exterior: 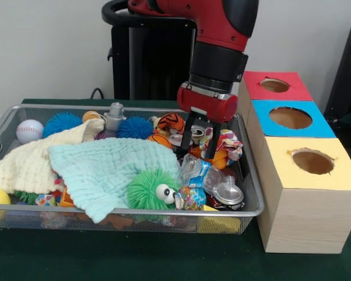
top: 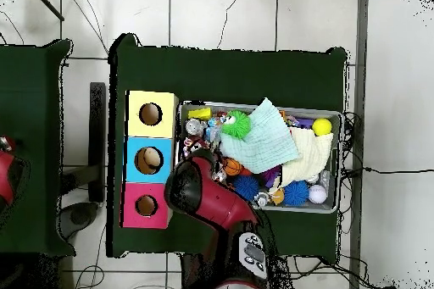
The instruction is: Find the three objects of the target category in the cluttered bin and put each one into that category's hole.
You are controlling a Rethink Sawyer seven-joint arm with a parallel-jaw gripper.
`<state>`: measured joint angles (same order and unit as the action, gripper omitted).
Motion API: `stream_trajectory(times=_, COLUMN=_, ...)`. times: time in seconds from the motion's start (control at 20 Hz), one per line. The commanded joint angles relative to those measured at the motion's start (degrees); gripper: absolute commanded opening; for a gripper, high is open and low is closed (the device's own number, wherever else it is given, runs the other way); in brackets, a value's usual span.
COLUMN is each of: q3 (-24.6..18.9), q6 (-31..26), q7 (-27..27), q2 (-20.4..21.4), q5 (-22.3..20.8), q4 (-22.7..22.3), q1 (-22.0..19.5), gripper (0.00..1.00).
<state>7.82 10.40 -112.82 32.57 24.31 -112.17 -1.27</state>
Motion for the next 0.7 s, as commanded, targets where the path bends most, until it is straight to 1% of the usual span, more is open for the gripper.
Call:
stream_trajectory(times=0.05, q3=-0.87, q6=-8.12, q7=-11.31, q2=1.93, q5=3.78, q4=-0.22, q1=1.71, gripper=1.0)
stream_trajectory(times=0.15, q3=-0.51, q6=-8.16, q7=-11.48, q2=1.65, q5=4.09, q4=-0.04, q1=2.07, gripper=1.0)
stream_trajectory(times=0.4, q3=-1.8, q6=-5.29, q7=-12.55, q2=0.72, q5=3.9, q4=0.42, q1=1.3, gripper=1.0)
stream_trajectory(times=0.55, q3=-3.0, q6=-1.62, q7=-13.52, q2=-0.98, q5=3.3, q4=1.11, q1=0.56, gripper=1.0)
stream_trajectory(times=0.7, q3=-3.28, q6=1.68, q7=-14.19, q2=-2.79, q5=2.97, q4=2.29, q1=0.17, gripper=1.0)
